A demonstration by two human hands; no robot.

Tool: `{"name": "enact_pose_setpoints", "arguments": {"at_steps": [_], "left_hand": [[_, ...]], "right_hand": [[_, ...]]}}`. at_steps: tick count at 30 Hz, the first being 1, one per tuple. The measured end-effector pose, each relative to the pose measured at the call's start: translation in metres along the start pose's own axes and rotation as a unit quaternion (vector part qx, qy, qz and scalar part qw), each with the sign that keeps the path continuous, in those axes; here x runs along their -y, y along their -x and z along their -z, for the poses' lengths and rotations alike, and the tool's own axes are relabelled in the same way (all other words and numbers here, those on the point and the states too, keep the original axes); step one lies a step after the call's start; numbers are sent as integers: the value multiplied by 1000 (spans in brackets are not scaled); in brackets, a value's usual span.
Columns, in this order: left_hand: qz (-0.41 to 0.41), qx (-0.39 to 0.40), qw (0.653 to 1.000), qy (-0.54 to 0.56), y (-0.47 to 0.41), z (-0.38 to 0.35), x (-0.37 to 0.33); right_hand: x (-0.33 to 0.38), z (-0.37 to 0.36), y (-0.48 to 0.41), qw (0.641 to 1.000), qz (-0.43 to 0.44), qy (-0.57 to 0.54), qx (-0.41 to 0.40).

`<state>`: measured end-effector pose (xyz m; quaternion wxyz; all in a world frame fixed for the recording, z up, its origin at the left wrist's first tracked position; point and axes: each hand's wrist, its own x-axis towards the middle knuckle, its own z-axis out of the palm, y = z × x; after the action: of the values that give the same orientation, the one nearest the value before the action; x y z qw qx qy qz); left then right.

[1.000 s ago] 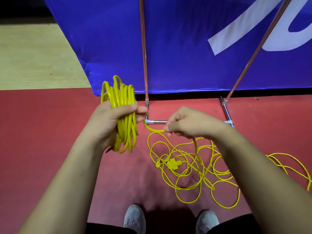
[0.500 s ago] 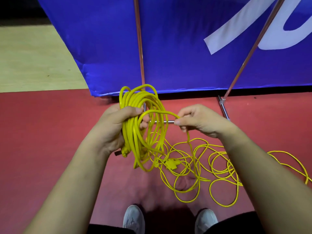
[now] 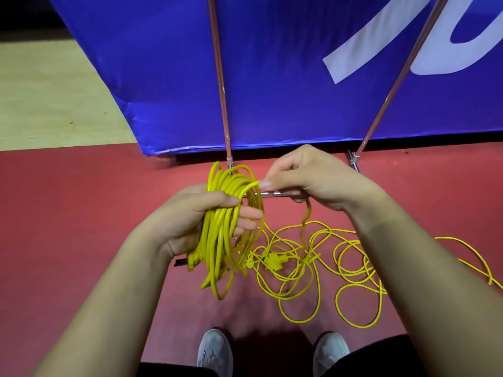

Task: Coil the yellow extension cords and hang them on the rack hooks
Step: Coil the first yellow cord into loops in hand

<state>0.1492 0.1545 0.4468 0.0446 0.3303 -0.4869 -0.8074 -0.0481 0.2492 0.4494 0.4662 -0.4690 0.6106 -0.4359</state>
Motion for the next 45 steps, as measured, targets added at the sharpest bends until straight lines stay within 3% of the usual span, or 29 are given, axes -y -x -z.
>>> {"name": "enact_pose_setpoints", "arguments": {"at_steps": [7, 12, 18, 22, 28, 34, 38, 41, 45], "left_hand": [[-65, 9, 997, 37, -1, 13, 0], [-96, 13, 982, 160, -6, 16, -3], [-48, -22, 994, 91, -3, 18, -4], [-50, 44, 992, 104, 0, 19, -1], [-58, 106, 983, 135, 4, 18, -1], [-23, 68, 994, 79, 0, 12, 0], [-31, 86, 993, 72, -4, 15, 5], [-67, 112, 987, 98, -6, 18, 5], [-97, 110, 983, 113, -10, 20, 4]], "right_hand": [[-6, -9, -6, 999, 34, -4, -20], [-47, 3, -6, 997, -18, -79, -13], [-55, 16, -7, 979, 26, -174, -102], [-39, 21, -7, 985, 71, -129, -94], [-19, 8, -7, 995, 60, -46, -63], [-2, -17, -4, 991, 97, 89, 17], [-3, -18, -8, 987, 112, 106, -36], [-15, -11, -7, 993, 91, 66, -23], [-51, 5, -11, 995, -7, 59, 77]]}}
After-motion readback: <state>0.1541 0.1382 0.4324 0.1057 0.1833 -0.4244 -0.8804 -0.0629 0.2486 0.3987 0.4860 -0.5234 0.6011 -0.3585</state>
